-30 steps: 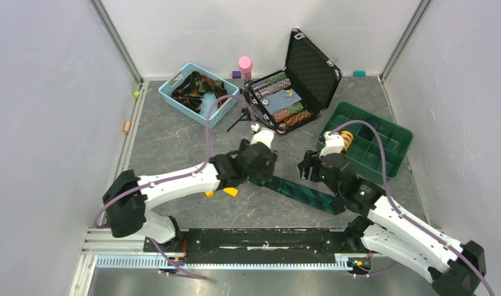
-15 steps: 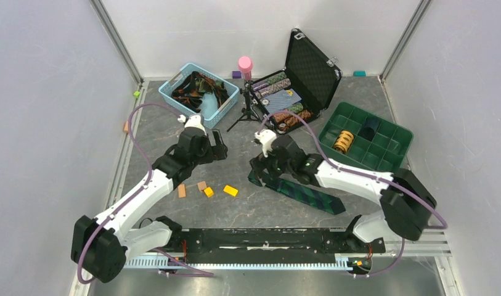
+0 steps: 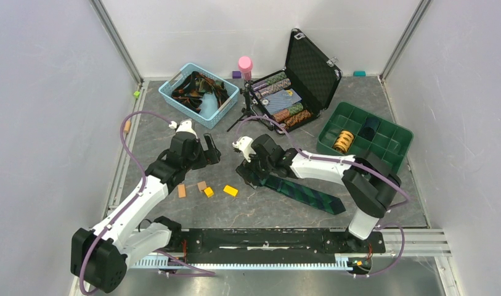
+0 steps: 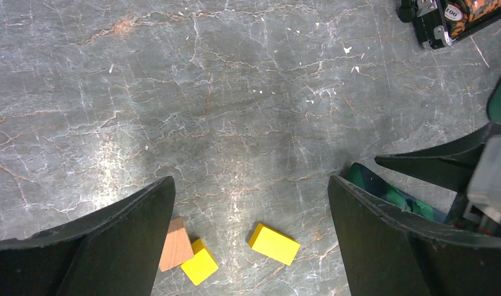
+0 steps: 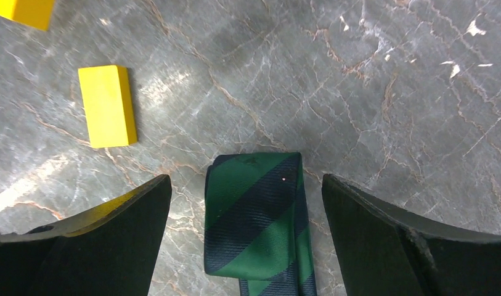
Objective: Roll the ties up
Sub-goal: Roll the tie at the center of the board.
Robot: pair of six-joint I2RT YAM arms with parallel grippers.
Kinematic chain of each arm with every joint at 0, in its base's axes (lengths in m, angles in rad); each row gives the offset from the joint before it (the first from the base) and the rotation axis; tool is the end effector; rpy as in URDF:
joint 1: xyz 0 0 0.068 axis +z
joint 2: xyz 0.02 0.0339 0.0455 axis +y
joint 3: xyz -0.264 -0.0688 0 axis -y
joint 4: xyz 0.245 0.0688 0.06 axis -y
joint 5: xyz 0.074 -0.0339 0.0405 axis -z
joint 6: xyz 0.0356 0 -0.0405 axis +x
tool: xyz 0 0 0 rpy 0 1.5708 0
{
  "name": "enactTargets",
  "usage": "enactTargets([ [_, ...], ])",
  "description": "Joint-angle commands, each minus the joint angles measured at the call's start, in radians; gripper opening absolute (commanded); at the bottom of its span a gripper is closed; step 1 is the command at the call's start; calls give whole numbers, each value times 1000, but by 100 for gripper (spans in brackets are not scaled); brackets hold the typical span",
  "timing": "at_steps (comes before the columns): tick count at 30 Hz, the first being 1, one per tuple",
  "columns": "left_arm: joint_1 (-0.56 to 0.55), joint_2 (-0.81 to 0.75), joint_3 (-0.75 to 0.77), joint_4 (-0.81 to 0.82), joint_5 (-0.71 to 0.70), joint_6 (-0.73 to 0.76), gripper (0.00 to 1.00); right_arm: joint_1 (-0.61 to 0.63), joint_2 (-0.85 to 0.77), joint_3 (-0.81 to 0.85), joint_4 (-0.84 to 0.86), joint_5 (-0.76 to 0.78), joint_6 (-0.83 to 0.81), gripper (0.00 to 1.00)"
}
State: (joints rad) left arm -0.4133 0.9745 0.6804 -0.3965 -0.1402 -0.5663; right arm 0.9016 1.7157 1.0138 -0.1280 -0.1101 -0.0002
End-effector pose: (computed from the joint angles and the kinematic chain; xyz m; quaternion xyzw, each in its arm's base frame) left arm 0.1923 -0.0789 0.2488 -0.0987 0.8976 -0.1440 0.4048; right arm 0.2189 0.2830 0.1817 -0.4235 0.8290 0.2036 0.3030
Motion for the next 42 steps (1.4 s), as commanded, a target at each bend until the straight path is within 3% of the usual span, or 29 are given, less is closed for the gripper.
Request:
enactTargets([
  [1,10,-19,-7,2,26,-35,100,5,34,46,-10,13,-55,98],
  [9,13,-1,-16,25,43,-45,100,13,56,19,-28,11,-71,98],
  [20,15,23,-11,38,56,-44,100,28,81,12,-73,87,-86,82],
  [35,16,27,-15,38,59,-43,100,44,96,-3,-71,63,-97,43],
  [37,16,28,-16,40,60,-43,100,46,97,-5,-70,60,-98,44],
  [42,17,29,-23,44,64,-46,100,51,97,-9,-62,56,-93,63],
])
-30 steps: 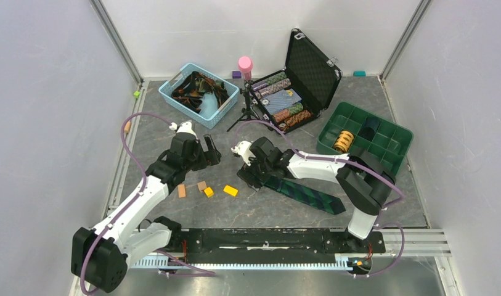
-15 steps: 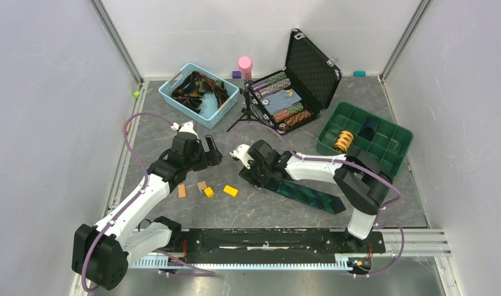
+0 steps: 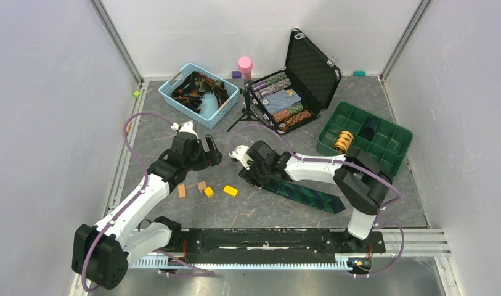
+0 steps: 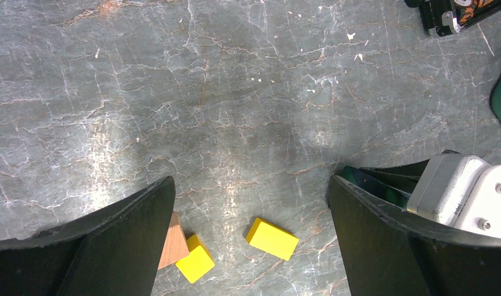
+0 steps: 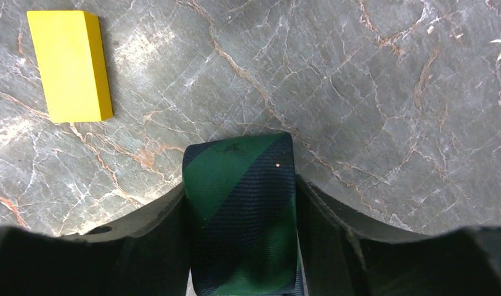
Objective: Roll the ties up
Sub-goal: Roll the tie at the center of the board.
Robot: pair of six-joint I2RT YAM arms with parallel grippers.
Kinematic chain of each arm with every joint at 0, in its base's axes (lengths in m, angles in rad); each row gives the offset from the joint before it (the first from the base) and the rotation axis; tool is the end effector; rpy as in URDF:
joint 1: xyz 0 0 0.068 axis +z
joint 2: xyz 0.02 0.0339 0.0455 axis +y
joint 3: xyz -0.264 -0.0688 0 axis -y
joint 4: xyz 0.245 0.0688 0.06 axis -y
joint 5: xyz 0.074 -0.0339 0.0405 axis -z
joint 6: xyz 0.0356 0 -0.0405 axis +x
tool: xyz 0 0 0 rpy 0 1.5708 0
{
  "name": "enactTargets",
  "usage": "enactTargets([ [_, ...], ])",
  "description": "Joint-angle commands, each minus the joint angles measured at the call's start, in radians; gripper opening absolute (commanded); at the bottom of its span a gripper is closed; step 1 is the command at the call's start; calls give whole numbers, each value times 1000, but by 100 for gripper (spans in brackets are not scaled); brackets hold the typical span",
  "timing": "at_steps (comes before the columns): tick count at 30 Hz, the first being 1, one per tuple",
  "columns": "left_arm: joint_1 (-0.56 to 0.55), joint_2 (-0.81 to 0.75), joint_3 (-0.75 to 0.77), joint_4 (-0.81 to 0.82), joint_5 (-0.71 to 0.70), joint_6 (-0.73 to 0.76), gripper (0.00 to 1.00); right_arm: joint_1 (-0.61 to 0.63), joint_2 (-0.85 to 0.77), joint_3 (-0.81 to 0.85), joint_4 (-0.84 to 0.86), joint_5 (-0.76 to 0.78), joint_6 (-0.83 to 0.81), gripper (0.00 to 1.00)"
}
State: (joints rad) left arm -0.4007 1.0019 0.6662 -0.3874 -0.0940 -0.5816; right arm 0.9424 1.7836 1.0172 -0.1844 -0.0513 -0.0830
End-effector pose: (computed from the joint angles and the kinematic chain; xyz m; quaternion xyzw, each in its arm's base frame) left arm 0.1955 -0.0792 0.2394 -0.1015 0.9050 -0.1560 0.3825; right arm 0.2087 0.2903 0.1557 -0.4738 0.8258 0.1492 0.2671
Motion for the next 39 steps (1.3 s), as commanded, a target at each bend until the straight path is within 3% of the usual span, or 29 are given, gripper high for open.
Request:
enactTargets([
  [1,4,0,-10,35,18,-32,100,12,31,-11,-4,-5,-11,63],
  [2,4,-1,-10,35,20,-33,100,13,33,-11,-3,-7,-9,63],
  [6,4,-9,-19,53,25,-41,100,15,37,-9,3,-13,-6,44],
  [7,5,-12,-22,60,29,-44,100,16,38,-9,4,-13,-4,46],
  [9,5,-18,-26,79,39,-52,100,16,32,-6,5,-12,1,65],
  [11,5,-23,-34,98,53,-55,100,19,21,-5,13,-22,3,70],
  [25,5,-13,-54,139,77,-72,100,26,-26,13,30,-65,-18,76],
  [39,6,-6,-69,152,80,-78,100,47,-20,-4,-7,-117,-71,70],
])
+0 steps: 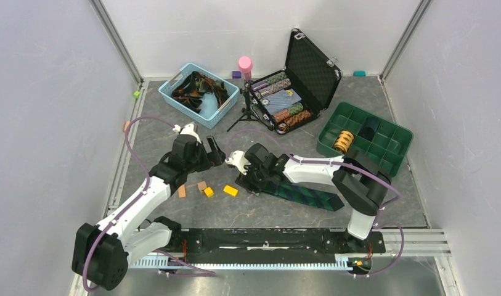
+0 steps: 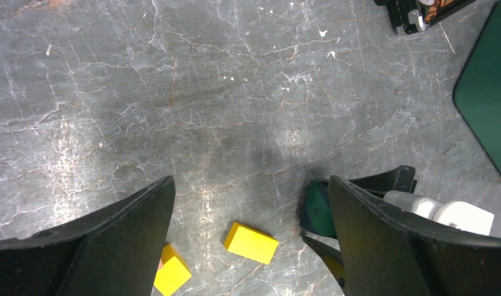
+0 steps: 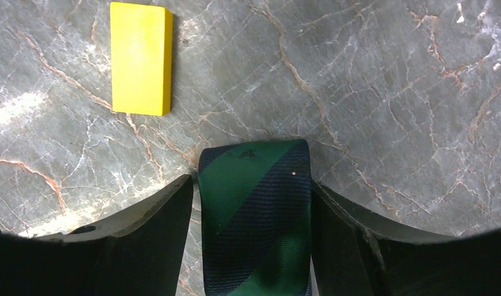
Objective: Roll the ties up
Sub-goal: Roll the tie at the center of the board.
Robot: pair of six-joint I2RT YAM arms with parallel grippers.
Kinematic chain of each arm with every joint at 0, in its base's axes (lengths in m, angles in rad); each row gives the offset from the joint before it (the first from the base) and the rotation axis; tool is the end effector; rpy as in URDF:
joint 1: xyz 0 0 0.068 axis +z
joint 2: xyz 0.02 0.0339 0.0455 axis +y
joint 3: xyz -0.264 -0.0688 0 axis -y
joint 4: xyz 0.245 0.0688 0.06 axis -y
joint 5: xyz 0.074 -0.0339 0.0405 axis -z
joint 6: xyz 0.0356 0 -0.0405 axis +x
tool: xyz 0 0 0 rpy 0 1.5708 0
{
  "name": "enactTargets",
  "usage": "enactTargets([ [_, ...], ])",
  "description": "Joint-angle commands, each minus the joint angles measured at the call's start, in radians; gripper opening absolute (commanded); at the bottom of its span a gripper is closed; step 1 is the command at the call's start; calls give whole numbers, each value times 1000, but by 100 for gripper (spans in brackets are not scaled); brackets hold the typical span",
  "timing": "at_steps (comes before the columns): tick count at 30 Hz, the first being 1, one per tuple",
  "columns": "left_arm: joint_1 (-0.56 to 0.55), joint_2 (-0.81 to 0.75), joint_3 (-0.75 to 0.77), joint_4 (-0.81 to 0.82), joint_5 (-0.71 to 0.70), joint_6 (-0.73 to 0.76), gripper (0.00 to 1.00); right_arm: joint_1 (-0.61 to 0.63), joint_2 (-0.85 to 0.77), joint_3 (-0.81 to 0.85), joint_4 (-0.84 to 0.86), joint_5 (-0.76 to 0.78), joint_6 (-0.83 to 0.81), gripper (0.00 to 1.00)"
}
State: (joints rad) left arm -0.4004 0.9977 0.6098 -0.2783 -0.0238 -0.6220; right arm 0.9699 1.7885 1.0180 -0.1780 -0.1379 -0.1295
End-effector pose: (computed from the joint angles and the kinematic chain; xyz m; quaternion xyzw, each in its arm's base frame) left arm 0.1960 -0.0820 0.2305 -0.1046 0.8933 -0.2045 0.3864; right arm 0.1985 0.2983 0.1549 -0.5141 0.7988 0.1845 0.2521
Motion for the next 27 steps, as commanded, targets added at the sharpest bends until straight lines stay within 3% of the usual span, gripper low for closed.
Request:
enactTargets([
  [1,5,0,-12,45,12,-38,100,22,-29,-10,-11,-31,-27,70],
  [11,5,-1,-26,67,19,-46,100,18,-117,29,71,166,103,87],
  [17,4,-8,-69,158,114,-44,99,-16,-245,15,92,246,328,88],
  [23,2,60,-163,385,298,-99,91,-123,-409,-150,140,157,622,77],
  [27,-7,94,-229,551,371,-138,86,-161,-485,-279,241,56,747,61],
])
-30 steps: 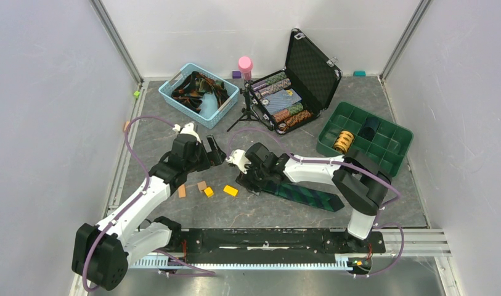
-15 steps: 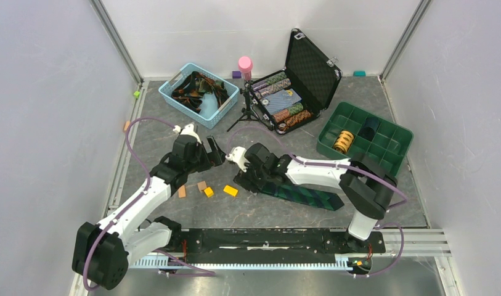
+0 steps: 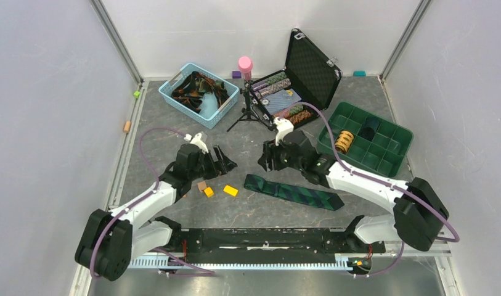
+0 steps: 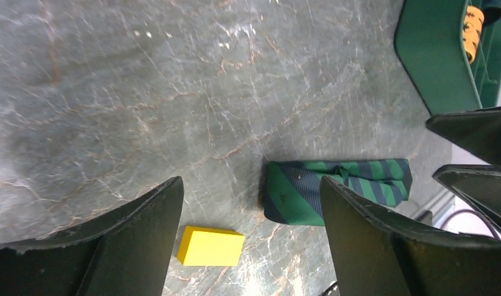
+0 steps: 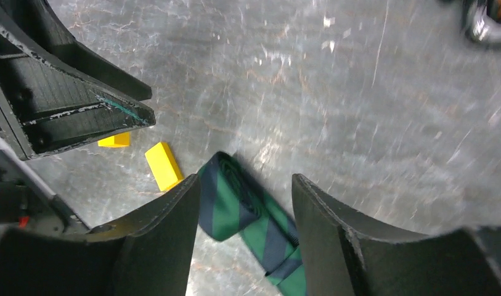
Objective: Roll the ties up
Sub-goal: Roll the tie at the center of the board.
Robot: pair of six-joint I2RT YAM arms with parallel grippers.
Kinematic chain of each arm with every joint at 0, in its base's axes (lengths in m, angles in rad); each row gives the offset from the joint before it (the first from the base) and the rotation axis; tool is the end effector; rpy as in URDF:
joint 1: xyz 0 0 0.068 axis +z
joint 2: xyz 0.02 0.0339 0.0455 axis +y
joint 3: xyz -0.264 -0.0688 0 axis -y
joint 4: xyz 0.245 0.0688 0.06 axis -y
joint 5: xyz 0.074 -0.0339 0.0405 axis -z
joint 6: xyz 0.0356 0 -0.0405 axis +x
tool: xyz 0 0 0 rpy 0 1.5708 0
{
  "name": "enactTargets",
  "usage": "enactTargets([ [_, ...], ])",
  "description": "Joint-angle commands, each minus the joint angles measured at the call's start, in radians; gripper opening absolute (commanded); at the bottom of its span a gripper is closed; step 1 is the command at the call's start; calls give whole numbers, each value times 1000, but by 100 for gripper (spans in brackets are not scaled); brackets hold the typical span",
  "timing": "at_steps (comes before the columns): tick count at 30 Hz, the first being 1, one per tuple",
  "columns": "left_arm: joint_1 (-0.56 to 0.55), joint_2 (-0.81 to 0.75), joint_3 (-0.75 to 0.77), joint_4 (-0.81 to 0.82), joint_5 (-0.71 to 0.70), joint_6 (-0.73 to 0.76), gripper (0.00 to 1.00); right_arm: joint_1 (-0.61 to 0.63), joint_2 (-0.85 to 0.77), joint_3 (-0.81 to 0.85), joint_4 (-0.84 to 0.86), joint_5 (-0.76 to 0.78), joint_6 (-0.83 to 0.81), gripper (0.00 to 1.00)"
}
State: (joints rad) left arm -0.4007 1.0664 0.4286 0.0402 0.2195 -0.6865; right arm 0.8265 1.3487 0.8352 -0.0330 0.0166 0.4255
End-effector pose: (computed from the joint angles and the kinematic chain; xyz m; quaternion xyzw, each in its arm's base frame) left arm 0.1948 -0.0910 0.1858 -0.0744 0.8769 -0.3233 0.3477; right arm 0.2026 0.2191 0.2460 -0.1696 0.8550 0.2813 0.4014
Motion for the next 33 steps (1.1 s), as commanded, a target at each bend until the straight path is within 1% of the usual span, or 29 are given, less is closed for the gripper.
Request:
enactTargets([
  [1,-11,32,-56,256,140,-76,85,-22,-52,-116,112,-117,213,57],
  [4,-25,52,-74,309,161,-77,84,-23,-51,-163,182,-202,262,49],
  [7,-53,70,-83,342,164,-75,84,-22,-37,-192,227,-250,301,45],
  [13,-113,120,-97,371,138,-73,83,-23,-23,-231,258,-250,343,37],
  [21,-147,187,-106,413,122,-71,82,-22,20,-250,270,-244,346,31],
  [33,-181,271,-97,472,127,-79,82,-22,76,-280,276,-204,340,29],
])
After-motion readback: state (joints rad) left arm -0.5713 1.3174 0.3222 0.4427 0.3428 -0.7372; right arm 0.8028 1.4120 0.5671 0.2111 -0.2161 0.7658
